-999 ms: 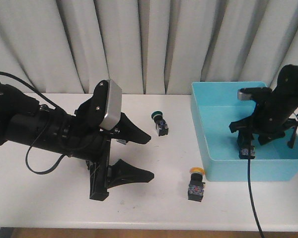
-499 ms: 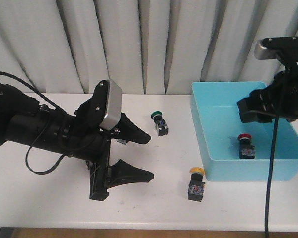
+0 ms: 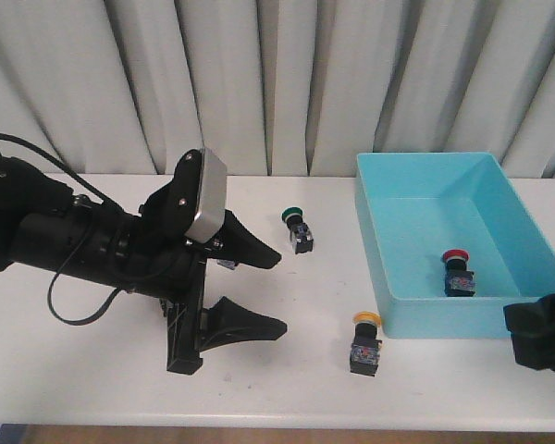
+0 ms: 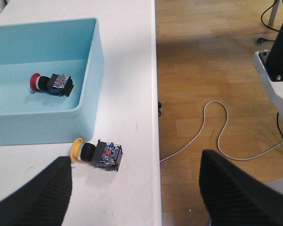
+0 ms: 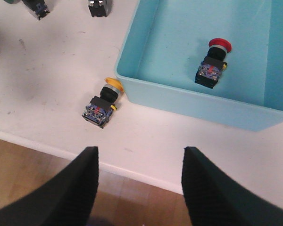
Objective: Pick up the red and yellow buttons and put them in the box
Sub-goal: 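Reach the left gripper to the yellow button switch and grasp it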
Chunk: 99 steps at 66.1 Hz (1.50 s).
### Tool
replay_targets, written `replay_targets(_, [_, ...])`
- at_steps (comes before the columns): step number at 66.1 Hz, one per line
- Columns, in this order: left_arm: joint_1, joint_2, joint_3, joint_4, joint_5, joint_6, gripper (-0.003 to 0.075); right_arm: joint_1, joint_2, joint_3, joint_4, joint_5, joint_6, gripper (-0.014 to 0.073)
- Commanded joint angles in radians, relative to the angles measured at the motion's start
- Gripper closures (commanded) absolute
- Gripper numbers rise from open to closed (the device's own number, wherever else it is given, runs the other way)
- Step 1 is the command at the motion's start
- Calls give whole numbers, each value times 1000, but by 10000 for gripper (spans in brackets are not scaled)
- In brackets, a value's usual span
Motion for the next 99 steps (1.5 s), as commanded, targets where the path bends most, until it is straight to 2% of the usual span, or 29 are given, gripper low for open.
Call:
replay_targets(1, [-2, -36, -27, -54, 7, -9, 183, 2, -50, 12, -3, -93, -7, 208])
replay_targets(7, [-2, -36, -27, 11, -40, -54, 183, 2, -60, 16, -3, -87, -14, 208])
replay_targets(13, [-2, -35, -27, 194, -172, -182, 183, 2, -59, 16, -3, -88, -14, 208])
replay_targets(20, [-2, -34, -27, 472, -378, -497, 183, 2, -59, 16, -3, -88, -16, 208])
replay_targets(29, [0, -34, -27, 616, -553, -953, 183, 2, -59, 16, -2, -87, -16, 208])
replay_targets(33, [0, -31, -27, 662, -582, -1084, 183, 2, -59, 16, -2, -87, -16, 208])
replay_targets(46, [0, 48, -113, 866, -561, -1318, 183, 2, -59, 16, 3, -86, -14, 208])
replay_targets(59, [0, 209, -320, 1050, -469, -1490, 183, 2, -59, 16, 9, -84, -14, 208])
replay_targets(70, [0, 374, -514, 1169, -350, -1576, 183, 2, -59, 16, 9, -85, -14, 208])
replay_targets(89, [0, 610, -793, 1182, -217, -1587, 183, 2, -59, 16, 9, -85, -14, 208])
replay_targets(99, [0, 702, -891, 1182, -168, -1587, 183, 2, -59, 16, 9, -85, -14, 208])
